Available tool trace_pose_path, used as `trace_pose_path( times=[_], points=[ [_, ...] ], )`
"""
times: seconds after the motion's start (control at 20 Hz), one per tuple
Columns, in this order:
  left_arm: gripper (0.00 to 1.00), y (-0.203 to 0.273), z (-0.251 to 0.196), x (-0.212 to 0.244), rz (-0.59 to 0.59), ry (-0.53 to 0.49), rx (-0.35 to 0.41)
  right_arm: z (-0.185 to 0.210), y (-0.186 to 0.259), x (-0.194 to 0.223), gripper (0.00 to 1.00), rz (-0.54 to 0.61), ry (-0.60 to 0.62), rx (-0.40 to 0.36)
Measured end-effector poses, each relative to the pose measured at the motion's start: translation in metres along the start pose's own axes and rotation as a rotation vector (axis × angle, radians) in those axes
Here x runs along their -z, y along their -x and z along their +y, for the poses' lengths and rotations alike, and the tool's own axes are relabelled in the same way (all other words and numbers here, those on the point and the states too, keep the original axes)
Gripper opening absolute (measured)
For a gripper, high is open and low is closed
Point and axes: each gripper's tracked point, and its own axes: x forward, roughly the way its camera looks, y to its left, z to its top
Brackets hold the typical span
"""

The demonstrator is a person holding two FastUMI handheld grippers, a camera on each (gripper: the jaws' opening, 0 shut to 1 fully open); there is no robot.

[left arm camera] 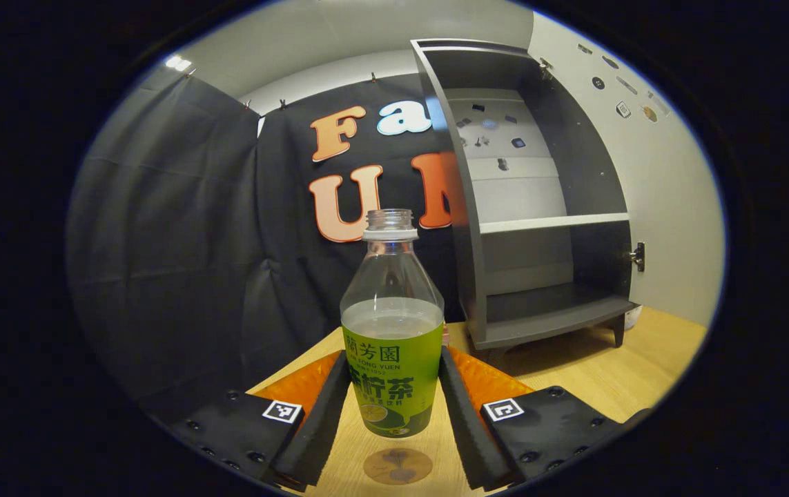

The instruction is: Open the cabinet door with the right hand, grasp the bottle in the cabinet with the left hand and place it on the coaster, then close the cabinet door with the right hand.

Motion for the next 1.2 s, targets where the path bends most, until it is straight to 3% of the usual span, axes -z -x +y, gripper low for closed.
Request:
trace_pose_path(
  times=[0.45, 1.2],
  points=[
    [0.81, 0.001, -0.003, 0.073, 0.097, 0.030, -0.019, 0.004, 0.004, -0.007, 0.88, -0.003, 0.068, 0.020],
    [0.84, 0.002, 0.004, 0.101, 0.147, 0.049, -0.066, 0.005, 0.009, -0.010, 0.91, -0.023, 0.104, 0.019]
  ],
)
